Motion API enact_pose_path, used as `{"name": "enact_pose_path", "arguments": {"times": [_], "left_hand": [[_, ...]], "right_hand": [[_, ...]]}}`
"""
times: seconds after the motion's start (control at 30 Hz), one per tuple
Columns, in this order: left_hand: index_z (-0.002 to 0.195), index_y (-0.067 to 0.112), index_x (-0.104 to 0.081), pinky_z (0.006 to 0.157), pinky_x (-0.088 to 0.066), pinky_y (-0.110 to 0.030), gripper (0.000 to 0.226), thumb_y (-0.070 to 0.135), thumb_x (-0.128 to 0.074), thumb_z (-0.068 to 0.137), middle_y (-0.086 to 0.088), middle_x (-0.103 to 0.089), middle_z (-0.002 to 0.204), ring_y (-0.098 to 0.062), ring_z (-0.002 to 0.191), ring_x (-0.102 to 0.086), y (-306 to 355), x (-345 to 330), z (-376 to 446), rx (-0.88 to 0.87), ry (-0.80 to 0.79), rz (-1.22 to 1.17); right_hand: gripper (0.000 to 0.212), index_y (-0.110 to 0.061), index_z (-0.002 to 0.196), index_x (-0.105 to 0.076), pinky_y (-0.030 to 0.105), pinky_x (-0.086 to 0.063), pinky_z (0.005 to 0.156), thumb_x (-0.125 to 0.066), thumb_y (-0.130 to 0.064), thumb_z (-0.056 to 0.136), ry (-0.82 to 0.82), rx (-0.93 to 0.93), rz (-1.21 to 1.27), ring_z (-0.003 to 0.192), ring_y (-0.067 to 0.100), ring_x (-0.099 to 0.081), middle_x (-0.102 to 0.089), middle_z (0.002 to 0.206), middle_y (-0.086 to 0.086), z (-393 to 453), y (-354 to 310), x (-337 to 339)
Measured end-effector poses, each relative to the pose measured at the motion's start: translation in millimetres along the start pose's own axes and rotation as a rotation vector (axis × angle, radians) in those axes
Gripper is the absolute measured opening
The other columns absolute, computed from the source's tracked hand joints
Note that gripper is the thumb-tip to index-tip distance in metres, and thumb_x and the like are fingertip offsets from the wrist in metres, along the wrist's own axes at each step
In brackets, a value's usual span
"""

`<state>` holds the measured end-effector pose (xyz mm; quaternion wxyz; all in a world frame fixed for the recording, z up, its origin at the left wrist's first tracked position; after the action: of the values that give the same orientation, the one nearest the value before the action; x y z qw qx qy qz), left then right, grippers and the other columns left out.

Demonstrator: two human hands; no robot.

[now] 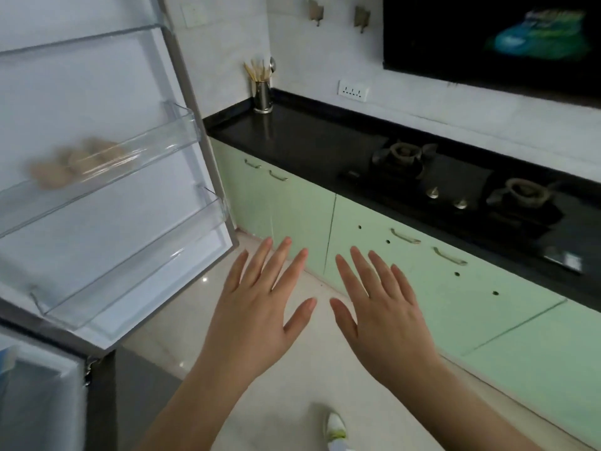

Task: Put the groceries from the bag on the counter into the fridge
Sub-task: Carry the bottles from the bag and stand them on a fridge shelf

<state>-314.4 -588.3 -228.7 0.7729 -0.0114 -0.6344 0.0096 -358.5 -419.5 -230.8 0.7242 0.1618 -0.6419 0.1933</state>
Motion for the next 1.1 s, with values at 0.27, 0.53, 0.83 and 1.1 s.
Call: {"name": "enact_pose_path", "arguments": {"times": [0.27, 0.53, 0.83, 1.1], "left_hand": [[0.156, 0.028, -0.022, 0.120, -0.007, -0.043, 0.065, 0.062, -0.017, 0.101, -0.001, -0.021, 0.164, -0.024, 0.152, -0.014, 91, -2, 11, -0.293, -0.006, -0.122], [0.157, 0.027, -0.017, 0.120, -0.005, -0.045, 0.069, 0.064, -0.017, 0.100, 0.000, -0.015, 0.165, -0.023, 0.153, -0.008, 203, -2, 21, -0.564, -0.045, -0.119], [0.156, 0.026, -0.024, 0.119, -0.007, -0.045, 0.067, 0.061, -0.011, 0.100, -0.001, -0.020, 0.164, -0.024, 0.152, -0.014, 389, 19, -12, -0.826, -0.037, -0.201], [0.157, 0.033, -0.010, 0.120, 0.003, -0.040, 0.069, 0.066, -0.005, 0.097, 0.004, -0.007, 0.166, -0.018, 0.153, -0.001, 501, 14, -34, -0.905, -0.092, -0.205]], "right_hand": [[0.062, -0.021, 0.150, -0.031, 0.046, -0.023, 0.117, -0.018, -0.054, 0.099, 0.017, -0.292, -0.056, 0.144, 0.028, -0.028, -0.032, 0.156, 0.005, -83, 68, 12], [0.061, -0.022, 0.151, -0.028, 0.043, -0.018, 0.117, -0.022, -0.053, 0.100, 0.058, -0.549, -0.064, 0.146, 0.026, -0.023, -0.028, 0.158, 0.003, -168, 137, 26], [0.062, -0.021, 0.150, -0.031, 0.042, -0.020, 0.115, -0.026, -0.054, 0.098, 0.056, -0.841, -0.079, 0.144, 0.027, -0.028, -0.031, 0.156, 0.005, -311, 245, 39], [0.065, -0.022, 0.152, -0.025, 0.042, -0.016, 0.119, -0.015, -0.056, 0.098, 0.067, -0.951, -0.017, 0.147, 0.027, -0.021, -0.024, 0.159, 0.004, -400, 320, 47]]}}
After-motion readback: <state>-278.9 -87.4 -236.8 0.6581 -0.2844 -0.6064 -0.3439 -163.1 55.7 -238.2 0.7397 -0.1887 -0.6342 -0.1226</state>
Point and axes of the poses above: each hand's wrist, its own z-axis towards the middle knuckle, its own x-axis out of the back of the hand, y = z × x, the point moved 4 cm from there along z, towards the middle knuckle
